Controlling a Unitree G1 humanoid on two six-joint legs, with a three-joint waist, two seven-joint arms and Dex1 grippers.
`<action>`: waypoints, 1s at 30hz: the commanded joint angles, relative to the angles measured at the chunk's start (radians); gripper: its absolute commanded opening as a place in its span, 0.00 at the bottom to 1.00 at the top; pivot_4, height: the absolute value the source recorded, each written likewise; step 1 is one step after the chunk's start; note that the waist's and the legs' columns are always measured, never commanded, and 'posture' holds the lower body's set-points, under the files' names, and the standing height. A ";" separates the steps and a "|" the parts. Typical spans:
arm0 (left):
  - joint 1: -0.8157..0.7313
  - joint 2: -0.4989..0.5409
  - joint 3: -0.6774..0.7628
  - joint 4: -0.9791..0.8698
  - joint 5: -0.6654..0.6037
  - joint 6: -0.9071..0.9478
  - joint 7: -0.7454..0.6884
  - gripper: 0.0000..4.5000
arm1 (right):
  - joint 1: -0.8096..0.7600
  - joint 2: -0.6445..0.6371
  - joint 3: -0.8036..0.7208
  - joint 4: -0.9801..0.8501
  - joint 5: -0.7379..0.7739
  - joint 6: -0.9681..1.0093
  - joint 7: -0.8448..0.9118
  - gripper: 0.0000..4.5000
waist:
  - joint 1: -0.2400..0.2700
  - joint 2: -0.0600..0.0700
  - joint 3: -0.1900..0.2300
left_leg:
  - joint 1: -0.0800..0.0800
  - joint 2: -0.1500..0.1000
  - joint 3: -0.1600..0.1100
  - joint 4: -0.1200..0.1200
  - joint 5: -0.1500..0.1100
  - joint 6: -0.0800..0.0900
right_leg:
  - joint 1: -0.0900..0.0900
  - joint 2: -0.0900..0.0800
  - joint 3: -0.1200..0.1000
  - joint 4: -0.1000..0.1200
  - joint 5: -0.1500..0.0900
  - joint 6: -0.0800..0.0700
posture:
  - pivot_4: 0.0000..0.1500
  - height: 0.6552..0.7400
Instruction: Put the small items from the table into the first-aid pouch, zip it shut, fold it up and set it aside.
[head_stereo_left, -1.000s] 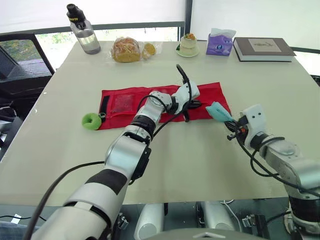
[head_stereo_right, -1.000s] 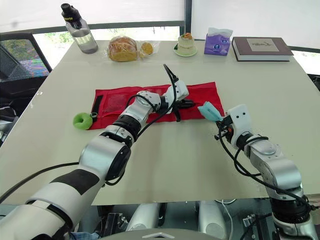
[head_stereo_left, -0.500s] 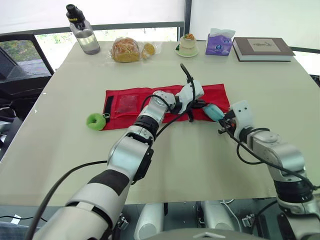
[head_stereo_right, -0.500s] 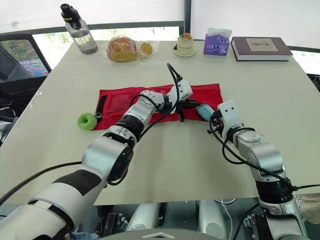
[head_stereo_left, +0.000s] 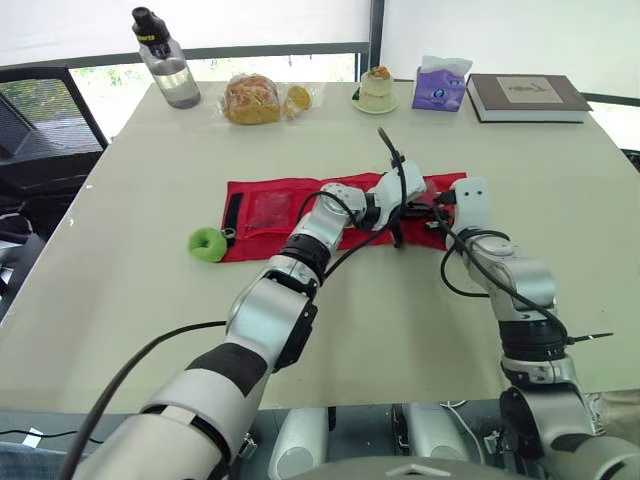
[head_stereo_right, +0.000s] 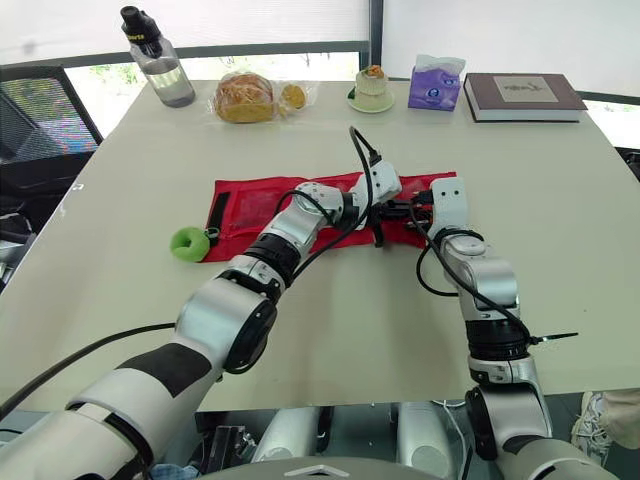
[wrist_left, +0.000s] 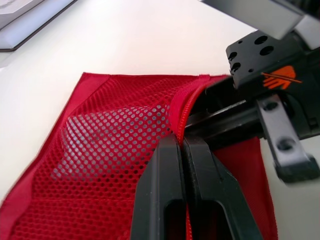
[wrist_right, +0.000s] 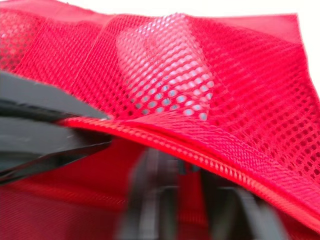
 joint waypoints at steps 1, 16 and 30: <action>-0.021 -0.025 0.012 -0.021 -0.019 -0.004 0.025 0.00 | 0.038 -0.032 -0.008 -0.122 0.030 0.029 0.055 0.56 | 0.002 0.000 0.000 | 0.000 0.000 0.000 0.000 0.000 0.000 | 0.000 0.000 0.000 0.000 0.000 0.000 | 1.00 1.00; -0.057 -0.091 0.027 0.034 -0.038 -0.004 0.052 0.07 | 0.400 -0.280 -0.191 -0.555 0.195 0.082 0.290 1.00 | 0.003 0.000 0.000 | -0.001 0.000 0.000 0.001 0.000 0.000 | 0.000 0.000 0.000 0.000 0.000 0.000 | 1.00 1.00; 0.194 0.119 0.056 -0.483 -0.212 0.211 -0.254 0.99 | 0.322 -0.203 -0.204 -0.263 0.147 -0.108 0.234 1.00 | -0.027 0.002 -0.001 | 0.001 0.001 0.001 -0.001 0.000 0.000 | 0.000 0.001 0.002 0.000 0.000 0.000 | 1.00 1.00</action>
